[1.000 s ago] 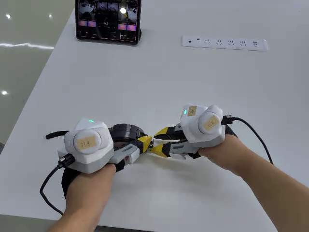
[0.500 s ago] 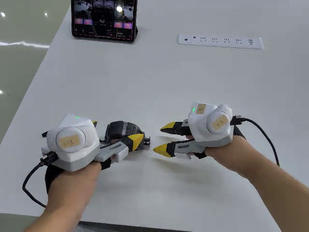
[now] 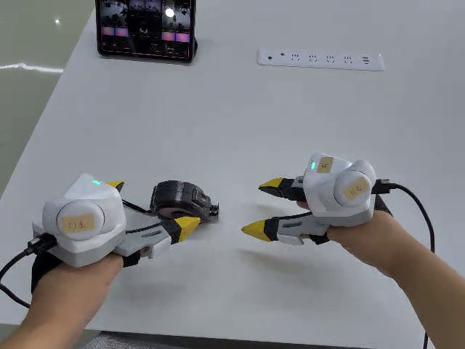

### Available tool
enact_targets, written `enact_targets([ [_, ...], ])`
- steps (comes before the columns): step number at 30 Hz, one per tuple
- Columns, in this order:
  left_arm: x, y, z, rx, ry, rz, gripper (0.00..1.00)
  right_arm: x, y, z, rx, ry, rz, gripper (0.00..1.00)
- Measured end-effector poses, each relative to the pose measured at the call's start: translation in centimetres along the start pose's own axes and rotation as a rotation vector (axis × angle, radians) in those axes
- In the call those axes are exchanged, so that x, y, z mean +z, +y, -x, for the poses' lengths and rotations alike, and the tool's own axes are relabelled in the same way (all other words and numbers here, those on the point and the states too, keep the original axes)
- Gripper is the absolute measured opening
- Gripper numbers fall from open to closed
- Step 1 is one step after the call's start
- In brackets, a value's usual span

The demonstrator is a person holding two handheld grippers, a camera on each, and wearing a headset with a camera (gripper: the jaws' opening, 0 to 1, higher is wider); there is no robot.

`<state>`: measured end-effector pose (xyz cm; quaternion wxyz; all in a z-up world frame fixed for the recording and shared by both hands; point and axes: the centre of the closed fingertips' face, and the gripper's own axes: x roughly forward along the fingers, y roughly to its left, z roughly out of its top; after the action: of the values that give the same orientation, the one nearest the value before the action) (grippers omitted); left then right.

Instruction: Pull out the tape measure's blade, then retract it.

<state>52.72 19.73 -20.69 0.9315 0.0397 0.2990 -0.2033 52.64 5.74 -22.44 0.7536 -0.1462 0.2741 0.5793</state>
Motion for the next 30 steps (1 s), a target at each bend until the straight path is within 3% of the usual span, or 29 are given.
enact_targets([
  [3,-0.3,-0.2,0.3,-0.016,0.025,-0.035,0.86,-0.3,-0.2,0.9,-0.023,0.0,-0.009,0.49],
  [11,-0.8,-0.8,0.9,-0.062,0.041,-0.11,0.87,-1.1,-0.5,3.0,-0.07,0.007,-0.024,0.54],
  [23,-1.3,-1.5,1.7,-0.134,0.053,-0.173,0.91,-2.1,-0.4,5.5,-0.123,0.002,-0.038,0.62],
  [30,-1.7,-1.5,2.2,-0.147,0.065,-0.196,0.92,-2.5,-0.3,6.6,-0.151,0.004,-0.042,0.65],
])
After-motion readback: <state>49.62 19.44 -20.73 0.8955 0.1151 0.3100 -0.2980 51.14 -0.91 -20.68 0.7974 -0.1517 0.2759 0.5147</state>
